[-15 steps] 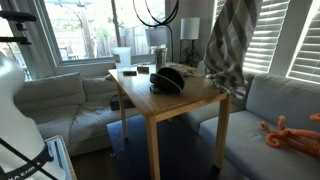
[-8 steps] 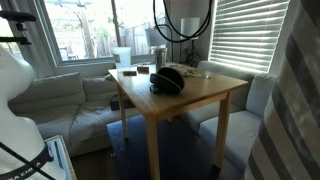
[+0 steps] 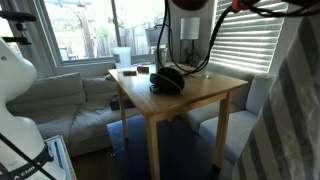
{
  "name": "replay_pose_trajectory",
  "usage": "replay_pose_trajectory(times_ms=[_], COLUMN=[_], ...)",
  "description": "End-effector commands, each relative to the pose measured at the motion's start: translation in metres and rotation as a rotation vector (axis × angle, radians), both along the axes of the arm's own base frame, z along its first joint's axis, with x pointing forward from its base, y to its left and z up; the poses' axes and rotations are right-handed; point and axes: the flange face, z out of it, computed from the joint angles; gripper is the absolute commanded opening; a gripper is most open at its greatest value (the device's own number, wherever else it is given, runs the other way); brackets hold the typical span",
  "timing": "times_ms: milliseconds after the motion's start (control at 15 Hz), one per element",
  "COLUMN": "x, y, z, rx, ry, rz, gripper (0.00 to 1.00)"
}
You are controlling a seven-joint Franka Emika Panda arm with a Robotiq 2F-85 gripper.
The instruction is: Put the striped towel in the basket
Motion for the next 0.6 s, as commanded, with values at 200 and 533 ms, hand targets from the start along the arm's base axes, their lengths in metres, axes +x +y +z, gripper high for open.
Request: replay_pose_trajectory(times_ms=[200, 533], x=[0.03, 0.036], y=[0.012, 0.008], z=[-0.106, -0.161], rx=[0.13, 0.195], ry=[0.185, 0.295], rz=[-0.035, -0.102], gripper=[0.01, 0.01])
